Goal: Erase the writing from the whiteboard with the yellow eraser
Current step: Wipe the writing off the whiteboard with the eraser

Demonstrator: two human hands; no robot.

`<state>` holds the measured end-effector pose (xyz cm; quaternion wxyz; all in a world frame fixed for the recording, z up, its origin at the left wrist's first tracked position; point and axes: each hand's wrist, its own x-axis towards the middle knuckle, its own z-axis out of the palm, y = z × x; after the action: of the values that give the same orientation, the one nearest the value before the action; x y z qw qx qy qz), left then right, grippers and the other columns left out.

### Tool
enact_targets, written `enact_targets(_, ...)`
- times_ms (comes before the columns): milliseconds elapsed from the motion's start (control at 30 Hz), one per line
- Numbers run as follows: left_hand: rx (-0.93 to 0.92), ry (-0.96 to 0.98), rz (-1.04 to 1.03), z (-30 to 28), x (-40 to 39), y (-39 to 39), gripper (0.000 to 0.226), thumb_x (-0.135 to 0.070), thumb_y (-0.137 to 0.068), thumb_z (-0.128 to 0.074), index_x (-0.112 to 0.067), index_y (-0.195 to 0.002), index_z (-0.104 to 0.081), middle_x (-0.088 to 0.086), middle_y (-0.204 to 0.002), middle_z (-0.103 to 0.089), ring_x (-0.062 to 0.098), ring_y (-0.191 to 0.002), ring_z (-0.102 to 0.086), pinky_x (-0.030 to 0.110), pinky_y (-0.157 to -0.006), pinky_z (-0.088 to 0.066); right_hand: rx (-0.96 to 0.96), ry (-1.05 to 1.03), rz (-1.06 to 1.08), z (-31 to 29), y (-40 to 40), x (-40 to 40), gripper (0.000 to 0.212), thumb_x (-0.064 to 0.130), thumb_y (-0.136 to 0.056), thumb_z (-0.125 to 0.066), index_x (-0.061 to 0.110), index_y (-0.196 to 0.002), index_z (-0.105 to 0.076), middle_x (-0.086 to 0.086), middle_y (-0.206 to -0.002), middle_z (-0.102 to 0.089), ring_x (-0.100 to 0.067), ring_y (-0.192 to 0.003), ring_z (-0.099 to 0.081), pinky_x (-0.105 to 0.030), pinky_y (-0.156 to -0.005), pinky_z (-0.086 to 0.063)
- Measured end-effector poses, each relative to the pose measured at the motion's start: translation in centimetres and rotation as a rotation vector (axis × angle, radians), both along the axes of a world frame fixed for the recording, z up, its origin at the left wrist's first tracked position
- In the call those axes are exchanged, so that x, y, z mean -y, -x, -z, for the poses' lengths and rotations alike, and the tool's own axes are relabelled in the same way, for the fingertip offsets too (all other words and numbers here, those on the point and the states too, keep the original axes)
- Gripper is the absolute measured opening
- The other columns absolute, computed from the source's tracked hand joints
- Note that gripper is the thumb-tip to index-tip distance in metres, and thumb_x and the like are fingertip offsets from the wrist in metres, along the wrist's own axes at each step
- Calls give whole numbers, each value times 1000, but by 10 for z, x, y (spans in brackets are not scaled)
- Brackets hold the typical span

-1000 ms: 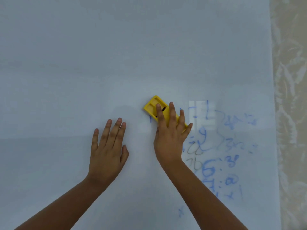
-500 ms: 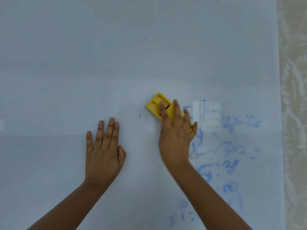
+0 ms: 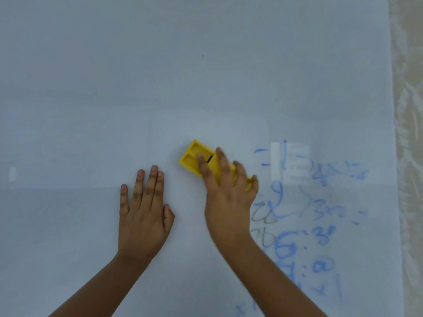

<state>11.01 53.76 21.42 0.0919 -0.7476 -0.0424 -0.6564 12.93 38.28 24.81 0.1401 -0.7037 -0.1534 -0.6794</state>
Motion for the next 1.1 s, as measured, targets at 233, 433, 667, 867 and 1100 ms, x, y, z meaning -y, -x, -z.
enact_targets(233,-19,2,1,1,1,1,61,-26,-91,-28,-1,-146,-25,12,-153,-24,29,-142,-19,50,-114,-11,-50,-122,69,-6,-16,63,66,8,-80,-65,32,-136,-40,-7,-144,-43,-36,-115,-50,-59,-89,-40)
enact_targets(433,-14,1,9,1,0,1,61,-28,-92,-28,-1,-146,-24,12,-153,-23,29,-142,-18,51,-115,-11,-7,-75,81,-2,-17,53,73,6,-77,-66,32,-138,-36,-8,-144,-42,-36,-114,-50,-59,-90,-39)
enact_targets(667,-8,1,28,3,-2,0,61,-26,-90,-27,-2,-147,-21,13,-153,-24,30,-142,-18,49,-116,-8,-168,-229,64,-15,-32,124,65,8,-82,-62,25,-139,-36,-12,-147,-36,-41,-113,-47,-57,-82,-42)
enact_targets(867,-11,8,35,3,0,2,61,-25,-90,-27,-1,-146,-24,14,-153,-25,30,-142,-20,51,-115,-10,-126,-189,66,-18,-24,87,67,9,-85,-60,30,-141,-31,-9,-149,-33,-37,-115,-46,-53,-82,-41)
enact_targets(1100,-9,11,37,3,1,1,61,-23,-90,-26,-1,-146,-24,14,-153,-25,30,-142,-19,51,-115,-10,-236,-262,57,-2,-33,141,63,12,-86,-61,25,-141,-32,-13,-149,-32,-43,-113,-45,-58,-80,-43)
